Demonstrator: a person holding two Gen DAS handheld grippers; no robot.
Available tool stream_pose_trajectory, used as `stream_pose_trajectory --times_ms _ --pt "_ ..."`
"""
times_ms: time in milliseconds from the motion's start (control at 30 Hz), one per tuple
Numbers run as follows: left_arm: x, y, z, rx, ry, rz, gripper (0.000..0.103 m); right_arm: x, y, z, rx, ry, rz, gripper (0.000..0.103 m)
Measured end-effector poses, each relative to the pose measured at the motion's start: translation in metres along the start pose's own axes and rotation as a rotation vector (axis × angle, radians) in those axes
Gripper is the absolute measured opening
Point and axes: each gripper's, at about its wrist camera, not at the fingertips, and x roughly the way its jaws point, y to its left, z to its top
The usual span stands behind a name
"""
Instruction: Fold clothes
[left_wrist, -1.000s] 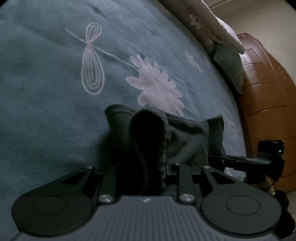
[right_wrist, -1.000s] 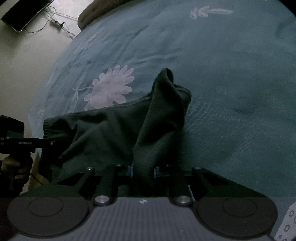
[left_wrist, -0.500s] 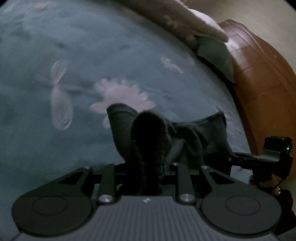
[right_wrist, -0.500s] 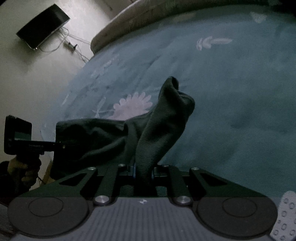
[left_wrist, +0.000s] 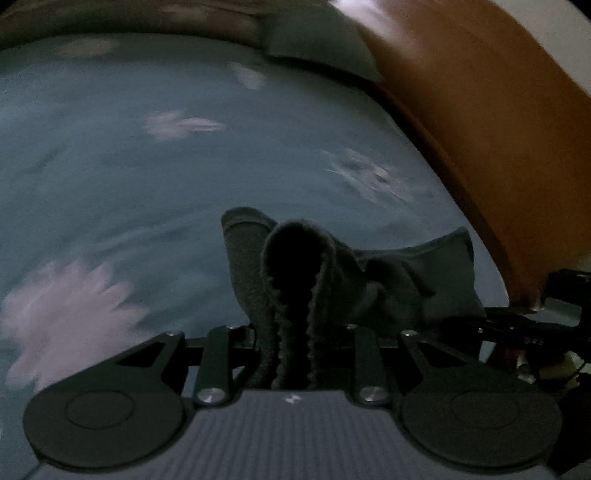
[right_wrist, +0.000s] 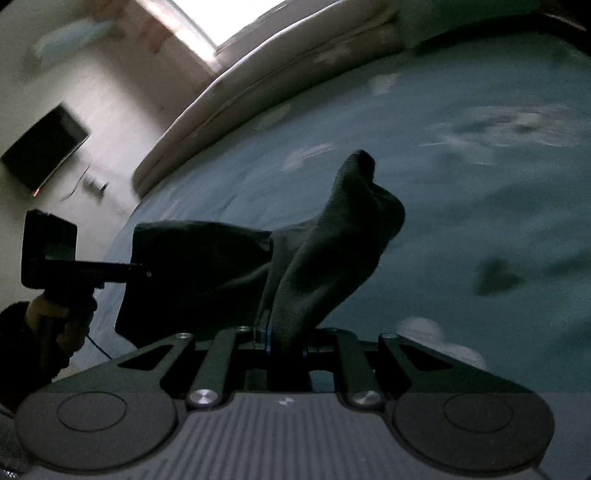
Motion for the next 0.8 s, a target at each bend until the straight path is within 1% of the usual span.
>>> stream_pose_trajectory --times_ms 100,267,433,600,800 --pt "0.038 -0.029 0.027 0.095 0.047 -0.035 0.025 -0.028 -0.024 -0.01 0.059 -0.054 -0.053 0.016" --pt "0.096 -0.075 0.061 0.223 0.123 -0.085 0.024 -0.07 -0.059 -0.027 0.151 -0.142 -0.141 0.016" --pt "0.139 -0.123 0.098 0.337 0.159 -0.097 0.024 -0.105 -0.08 -0.045 0.226 -0.246 -0.191 0.016" --pt "0.174 -0.167 0.129 0.44 0.173 -0.095 0.024 -0.122 -0.094 -0.052 0.283 -0.336 -0.203 0.016" --pt "0.214 -0.221 0.156 0.548 0.196 -0.066 0.024 -0.125 -0.103 -0.056 0.338 -0.401 -0.223 0.017"
